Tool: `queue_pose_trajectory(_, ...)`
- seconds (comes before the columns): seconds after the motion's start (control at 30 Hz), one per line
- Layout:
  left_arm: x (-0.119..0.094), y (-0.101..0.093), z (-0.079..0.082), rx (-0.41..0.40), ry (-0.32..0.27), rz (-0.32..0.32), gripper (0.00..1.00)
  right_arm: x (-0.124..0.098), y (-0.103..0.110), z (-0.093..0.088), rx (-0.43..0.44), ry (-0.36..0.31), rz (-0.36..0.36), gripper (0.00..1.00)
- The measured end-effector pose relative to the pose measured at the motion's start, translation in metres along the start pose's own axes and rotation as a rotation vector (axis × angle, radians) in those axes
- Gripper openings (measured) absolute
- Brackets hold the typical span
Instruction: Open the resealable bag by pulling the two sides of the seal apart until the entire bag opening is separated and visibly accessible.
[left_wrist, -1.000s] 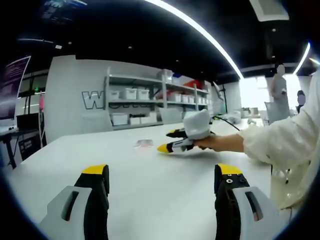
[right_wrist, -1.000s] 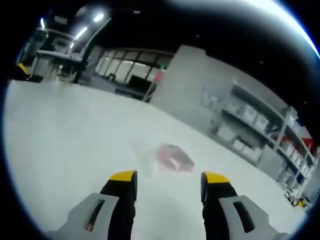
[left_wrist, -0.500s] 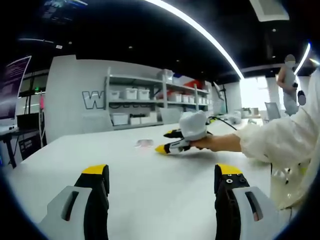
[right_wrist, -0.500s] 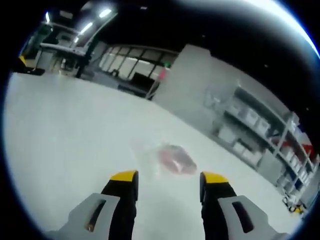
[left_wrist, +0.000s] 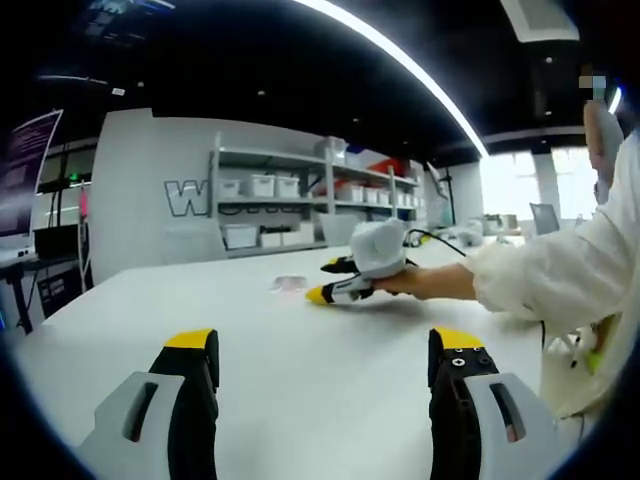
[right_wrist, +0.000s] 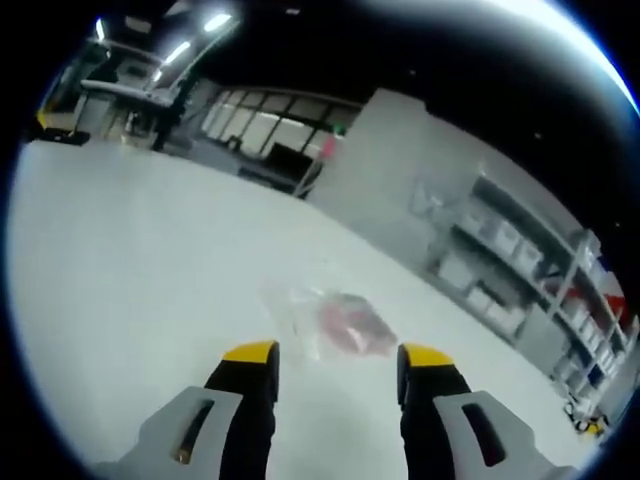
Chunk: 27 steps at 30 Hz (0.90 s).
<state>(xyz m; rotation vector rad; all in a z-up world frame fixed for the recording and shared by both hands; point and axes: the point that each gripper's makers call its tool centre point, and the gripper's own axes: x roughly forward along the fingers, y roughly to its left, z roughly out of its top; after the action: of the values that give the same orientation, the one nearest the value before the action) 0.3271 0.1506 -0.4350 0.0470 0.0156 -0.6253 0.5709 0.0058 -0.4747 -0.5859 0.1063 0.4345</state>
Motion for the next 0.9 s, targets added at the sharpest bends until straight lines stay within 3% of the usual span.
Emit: queue_pose_trajectory(0.9, 0.001, 0.007, -0.003, -0.004, 0.01, 0.01, 0.85, 0.011, 0.005, 0.004, -0.04, -0.021, 0.007, 0.31)
